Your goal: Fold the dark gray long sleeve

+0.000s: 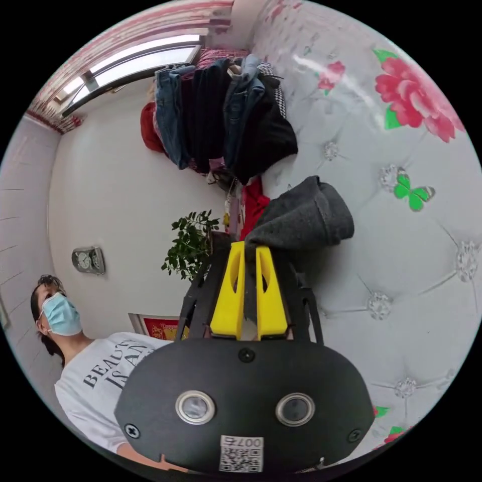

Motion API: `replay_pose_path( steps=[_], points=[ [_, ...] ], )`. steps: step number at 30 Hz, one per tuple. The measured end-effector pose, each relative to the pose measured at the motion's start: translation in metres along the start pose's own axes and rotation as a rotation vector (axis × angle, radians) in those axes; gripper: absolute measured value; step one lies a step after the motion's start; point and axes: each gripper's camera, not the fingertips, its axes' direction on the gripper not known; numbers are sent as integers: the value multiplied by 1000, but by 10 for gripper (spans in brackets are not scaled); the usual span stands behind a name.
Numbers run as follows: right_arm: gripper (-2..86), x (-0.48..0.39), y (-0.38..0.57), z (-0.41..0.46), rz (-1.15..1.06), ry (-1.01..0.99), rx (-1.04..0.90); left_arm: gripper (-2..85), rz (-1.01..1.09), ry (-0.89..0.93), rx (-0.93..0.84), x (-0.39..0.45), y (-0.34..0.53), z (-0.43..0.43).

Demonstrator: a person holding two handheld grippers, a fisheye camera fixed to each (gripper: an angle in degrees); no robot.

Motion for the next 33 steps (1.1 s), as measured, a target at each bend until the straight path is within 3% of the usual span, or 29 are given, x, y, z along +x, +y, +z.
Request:
replay_pose_path(
  steps=[6,9,13,18,22,25,27,29,31,33],
  points=[
    [7,-89,-31,68,-194,-212,12,55,179,-91,153,72,-81,-116],
    [12,-113,-32,114,-213,-212,-4,63,250,-276,188,112,-96,-160],
    [23,-90,-20,163,-141,-1,-95,97,120,-626,241,120,-83,-166],
    [31,-56,34,152,-241,445,-248,107,74,-689,239,115,-43,-122],
    [31,-27,112,136,-363,977,-501,103,111,-634,-24,117,-28,-33],
    [23,-7,169,135,-435,1206,-672,99,193,-641,-266,138,-20,49],
    [18,6,197,141,-457,1213,-765,92,258,-671,-391,158,-18,98],
    [17,3,214,138,-490,1209,-579,86,379,-681,-492,192,-15,155],
    [24,11,221,128,-355,1127,-371,83,464,-708,-578,214,-13,196],
    [37,18,216,113,-229,976,-283,75,536,-769,-652,231,-10,232]
  ],
)
